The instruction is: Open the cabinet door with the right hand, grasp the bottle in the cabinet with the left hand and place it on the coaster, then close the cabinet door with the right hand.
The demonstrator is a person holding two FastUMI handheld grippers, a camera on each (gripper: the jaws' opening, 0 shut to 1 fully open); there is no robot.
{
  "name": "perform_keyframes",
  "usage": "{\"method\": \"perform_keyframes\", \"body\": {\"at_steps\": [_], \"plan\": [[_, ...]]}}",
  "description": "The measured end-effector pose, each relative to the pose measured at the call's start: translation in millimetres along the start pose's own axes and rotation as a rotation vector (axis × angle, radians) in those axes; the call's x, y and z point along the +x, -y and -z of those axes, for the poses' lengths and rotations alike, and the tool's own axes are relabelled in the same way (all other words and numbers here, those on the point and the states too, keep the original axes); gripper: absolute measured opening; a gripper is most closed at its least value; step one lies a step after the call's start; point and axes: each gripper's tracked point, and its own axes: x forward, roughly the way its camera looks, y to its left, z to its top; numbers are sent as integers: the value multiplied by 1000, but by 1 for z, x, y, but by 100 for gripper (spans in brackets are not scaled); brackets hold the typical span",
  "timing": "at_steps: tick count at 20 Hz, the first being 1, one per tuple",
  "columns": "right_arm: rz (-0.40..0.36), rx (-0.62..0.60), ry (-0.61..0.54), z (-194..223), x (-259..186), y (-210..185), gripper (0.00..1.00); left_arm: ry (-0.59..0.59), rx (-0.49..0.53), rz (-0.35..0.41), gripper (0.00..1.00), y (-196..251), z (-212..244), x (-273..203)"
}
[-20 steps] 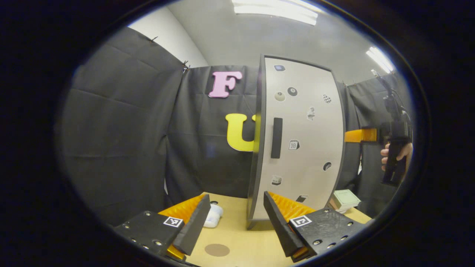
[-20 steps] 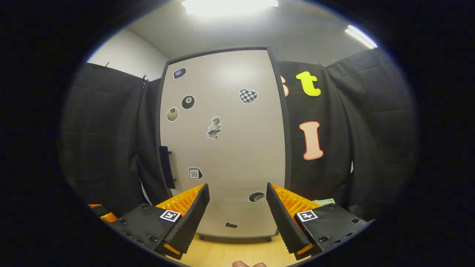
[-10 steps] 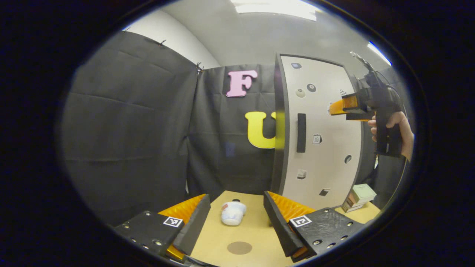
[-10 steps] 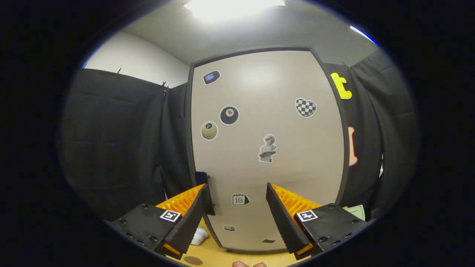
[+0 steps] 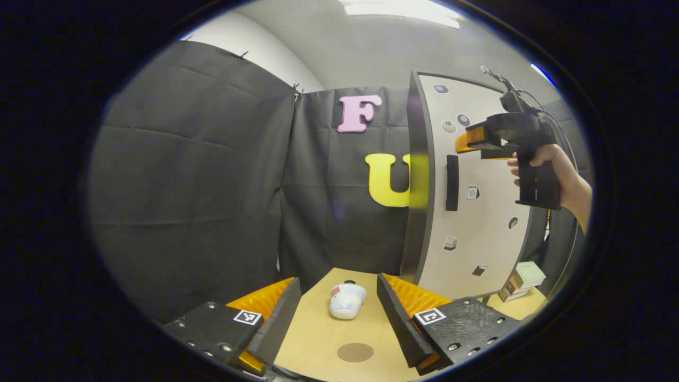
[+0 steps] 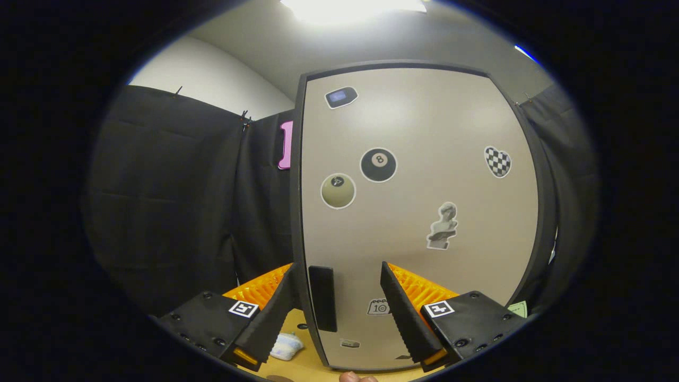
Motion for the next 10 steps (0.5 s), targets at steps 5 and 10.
{"method": "perform_keyframes", "body": {"at_steps": [5,10], "plan": [[43,9,-59,24,26,-6,97,-15,-16,-18,87,-12,12,6],[98,-8,-108,50,40,-2,98,-52,-79,-49,89,-27,28,3]]}}
